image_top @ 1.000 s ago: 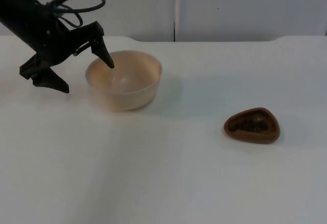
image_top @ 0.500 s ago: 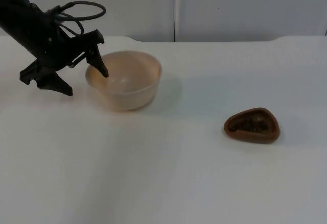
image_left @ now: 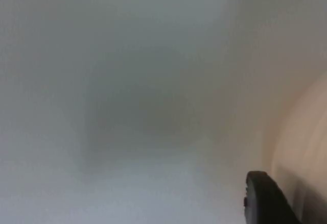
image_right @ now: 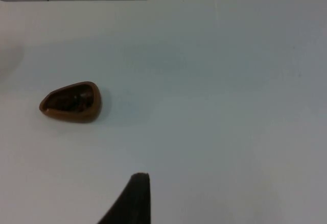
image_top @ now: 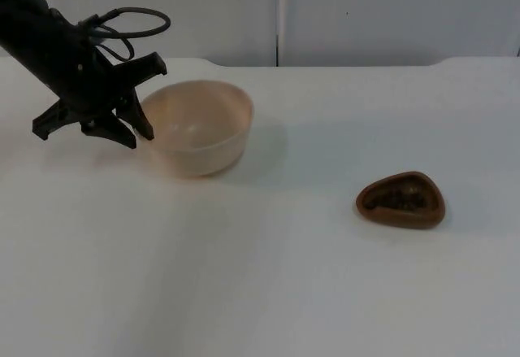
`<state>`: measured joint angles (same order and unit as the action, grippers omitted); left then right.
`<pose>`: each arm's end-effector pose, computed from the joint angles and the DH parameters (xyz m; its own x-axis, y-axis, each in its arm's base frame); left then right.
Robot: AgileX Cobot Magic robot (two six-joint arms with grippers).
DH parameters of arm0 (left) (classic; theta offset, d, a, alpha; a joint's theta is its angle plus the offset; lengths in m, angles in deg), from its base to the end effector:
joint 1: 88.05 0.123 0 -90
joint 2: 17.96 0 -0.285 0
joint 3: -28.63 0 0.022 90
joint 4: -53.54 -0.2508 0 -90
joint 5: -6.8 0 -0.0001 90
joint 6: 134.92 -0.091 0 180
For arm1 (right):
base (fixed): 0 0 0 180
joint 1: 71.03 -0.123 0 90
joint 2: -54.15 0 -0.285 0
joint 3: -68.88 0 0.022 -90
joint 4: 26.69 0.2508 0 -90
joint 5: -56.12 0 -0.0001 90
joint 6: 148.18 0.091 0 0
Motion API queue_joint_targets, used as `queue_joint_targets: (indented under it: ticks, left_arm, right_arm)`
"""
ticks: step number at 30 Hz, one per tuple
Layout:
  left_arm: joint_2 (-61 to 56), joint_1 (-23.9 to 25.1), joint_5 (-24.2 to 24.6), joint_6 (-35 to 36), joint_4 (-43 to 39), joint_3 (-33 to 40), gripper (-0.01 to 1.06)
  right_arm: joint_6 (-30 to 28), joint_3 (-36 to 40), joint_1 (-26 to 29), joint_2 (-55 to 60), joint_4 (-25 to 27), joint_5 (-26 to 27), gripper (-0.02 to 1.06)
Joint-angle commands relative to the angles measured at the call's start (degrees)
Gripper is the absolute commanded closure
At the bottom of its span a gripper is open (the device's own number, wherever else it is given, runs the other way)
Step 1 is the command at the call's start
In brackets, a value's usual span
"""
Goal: Pick up the bowl with the left hand and pour the coffee beans from the cup into the bowl with the right hand.
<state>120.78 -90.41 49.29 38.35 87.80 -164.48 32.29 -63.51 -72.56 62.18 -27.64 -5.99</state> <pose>0.4539 -0.0534 0.1023 -0.9484 -0.2766 -0.1548 -0.1838 0.8778 -0.4425 -0.0071 -0.0015 0.2801 -0.4654 -0.0120 -0.8850 -0.0135 0.9999 -0.0064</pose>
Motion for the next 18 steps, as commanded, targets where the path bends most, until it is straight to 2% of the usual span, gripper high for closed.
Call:
queue_joint_targets:
  ticks: [1,7,18]
  left_arm:
    - [-0.16,0.06,0.59,-0.01,-0.28,-0.23,0.88]
    - [-0.16,0.06,1.59,-0.01,-0.28,-0.23,1.04]
    - [-1.21,-0.04,3.55,0.11,-0.28,-0.23,1.05]
  right_arm:
    - [0.37,0.01,0.28,-0.25,-0.4,0.31,-0.01]
    - [0.26,0.01,0.28,-0.25,-0.4,0.31,-0.01]
    - [0.15,0.01,0.28,-0.25,-0.4,0.31,-0.01]
